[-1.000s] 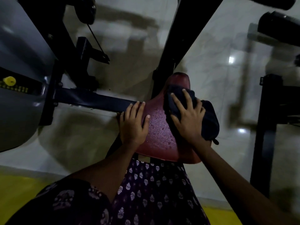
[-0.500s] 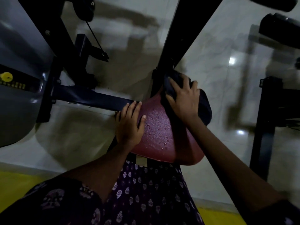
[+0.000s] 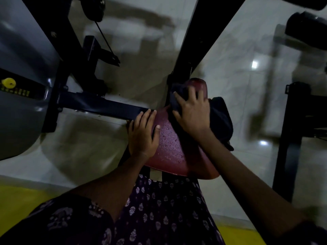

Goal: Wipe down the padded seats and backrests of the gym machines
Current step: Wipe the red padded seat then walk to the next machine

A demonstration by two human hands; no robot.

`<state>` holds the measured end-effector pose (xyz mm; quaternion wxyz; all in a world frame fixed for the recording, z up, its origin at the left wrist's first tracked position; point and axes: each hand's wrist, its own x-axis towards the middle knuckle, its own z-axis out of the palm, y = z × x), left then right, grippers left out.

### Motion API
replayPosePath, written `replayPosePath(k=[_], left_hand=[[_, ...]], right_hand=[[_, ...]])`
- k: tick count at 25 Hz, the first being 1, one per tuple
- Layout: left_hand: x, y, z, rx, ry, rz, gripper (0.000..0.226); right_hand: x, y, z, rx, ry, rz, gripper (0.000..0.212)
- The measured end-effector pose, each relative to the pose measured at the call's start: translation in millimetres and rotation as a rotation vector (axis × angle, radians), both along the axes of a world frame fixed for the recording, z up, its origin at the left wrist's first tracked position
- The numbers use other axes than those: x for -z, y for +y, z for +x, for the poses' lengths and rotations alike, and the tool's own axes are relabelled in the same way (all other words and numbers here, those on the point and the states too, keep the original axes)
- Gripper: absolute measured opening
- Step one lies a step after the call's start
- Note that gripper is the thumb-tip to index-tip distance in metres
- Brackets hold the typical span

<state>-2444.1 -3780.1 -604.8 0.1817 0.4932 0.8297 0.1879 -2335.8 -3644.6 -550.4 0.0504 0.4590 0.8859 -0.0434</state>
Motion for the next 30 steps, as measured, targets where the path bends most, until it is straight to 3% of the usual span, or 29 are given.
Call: replayPosePath(k=[2, 4, 7, 13, 20, 24, 27, 30], left_hand=[[0, 1, 0, 0.008, 0.003, 0.009, 0.052], [0, 3, -1, 0.007, 0.000, 0.013, 0.052], [0, 2, 0, 0.009, 0.005, 0.005, 0.052], [4, 1, 0, 0.006, 0.035, 0.021, 0.052], [4, 1, 0, 0.002, 0.048, 0.045, 0.054], [4, 2, 0, 0.004, 0.051, 0.042, 0.054], [4, 3, -1, 0.004, 0.062, 0.038, 0.055], [4, 1, 0, 0.007, 0.062, 0.035, 0.055]], right_hand=[[6, -30, 24, -0.202, 0.024, 0.038, 0.056], [15, -52, 61, -0.256, 0.086, 0.012, 0.061], [19, -44, 86, -0.082, 0.183, 0.002, 0.061], [14, 22, 23, 0.341, 0.281, -0.025, 0.057], [21, -34, 89, 0.141, 0.224, -0.047, 0.064], [22, -83, 153, 0.378, 0.274, -0.121, 0.065], [23, -116, 150, 0.576, 0.337, -0.144, 0.066], [23, -140, 121, 0.449, 0.264, -0.065, 0.064]])
